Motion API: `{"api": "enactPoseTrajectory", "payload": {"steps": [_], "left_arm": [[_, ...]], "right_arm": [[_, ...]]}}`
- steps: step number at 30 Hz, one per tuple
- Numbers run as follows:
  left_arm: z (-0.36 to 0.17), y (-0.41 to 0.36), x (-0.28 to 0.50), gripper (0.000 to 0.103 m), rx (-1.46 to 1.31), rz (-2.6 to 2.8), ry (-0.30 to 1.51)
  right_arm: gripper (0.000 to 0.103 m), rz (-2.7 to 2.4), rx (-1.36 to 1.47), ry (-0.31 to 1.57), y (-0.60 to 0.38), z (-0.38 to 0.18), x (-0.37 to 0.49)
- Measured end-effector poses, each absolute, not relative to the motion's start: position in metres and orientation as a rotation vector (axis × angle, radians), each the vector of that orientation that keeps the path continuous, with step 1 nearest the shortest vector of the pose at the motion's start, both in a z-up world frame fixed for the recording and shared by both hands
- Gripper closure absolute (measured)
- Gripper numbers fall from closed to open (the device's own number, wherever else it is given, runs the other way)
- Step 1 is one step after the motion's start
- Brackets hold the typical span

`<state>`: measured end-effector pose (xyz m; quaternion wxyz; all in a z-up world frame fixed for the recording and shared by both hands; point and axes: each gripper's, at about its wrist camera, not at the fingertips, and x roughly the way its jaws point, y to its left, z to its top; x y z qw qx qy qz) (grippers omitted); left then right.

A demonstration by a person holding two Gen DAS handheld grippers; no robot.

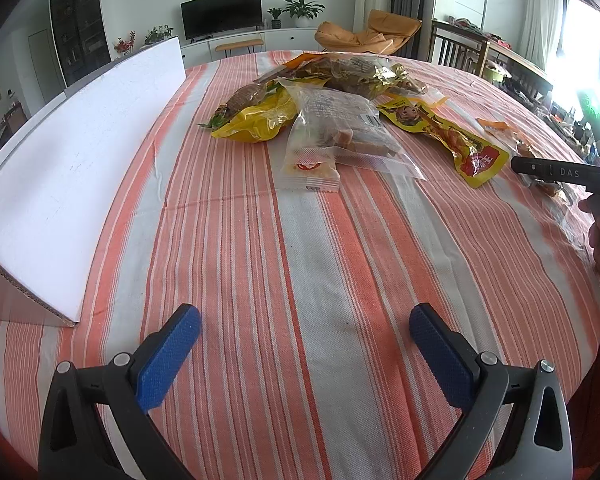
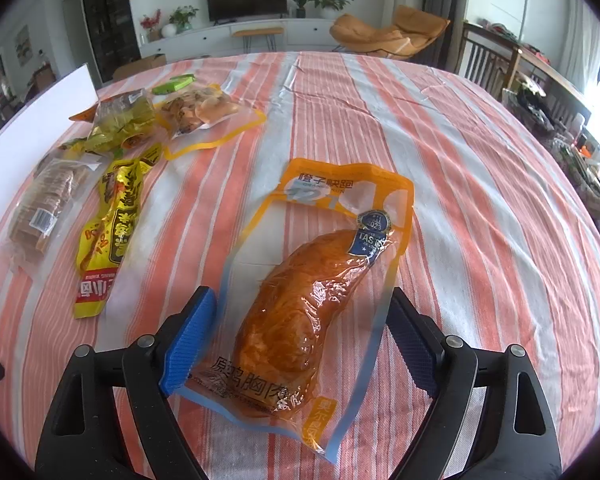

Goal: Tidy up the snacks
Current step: 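Grasp the clear biscuit bag with the left tool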

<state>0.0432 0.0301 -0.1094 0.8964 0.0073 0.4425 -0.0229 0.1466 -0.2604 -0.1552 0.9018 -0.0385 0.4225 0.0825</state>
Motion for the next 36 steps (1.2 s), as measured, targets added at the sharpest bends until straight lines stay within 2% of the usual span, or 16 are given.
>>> {"api": "enactPoseTrajectory", "payload": {"steps": [31,36], "left_arm": [[-0.11,0.03,0.042,0.0,0.015,-0.047,0.918],[-0.102,0.028,0.057,0.0,0.022,-0.071,1.005]], "right_arm": [[0.015,0.17,-0.08,0.874,-0.26,-0.155,0.147],[0.015,0.17,-0.081,0.874,-0.26,-0.155,0.147]]}}
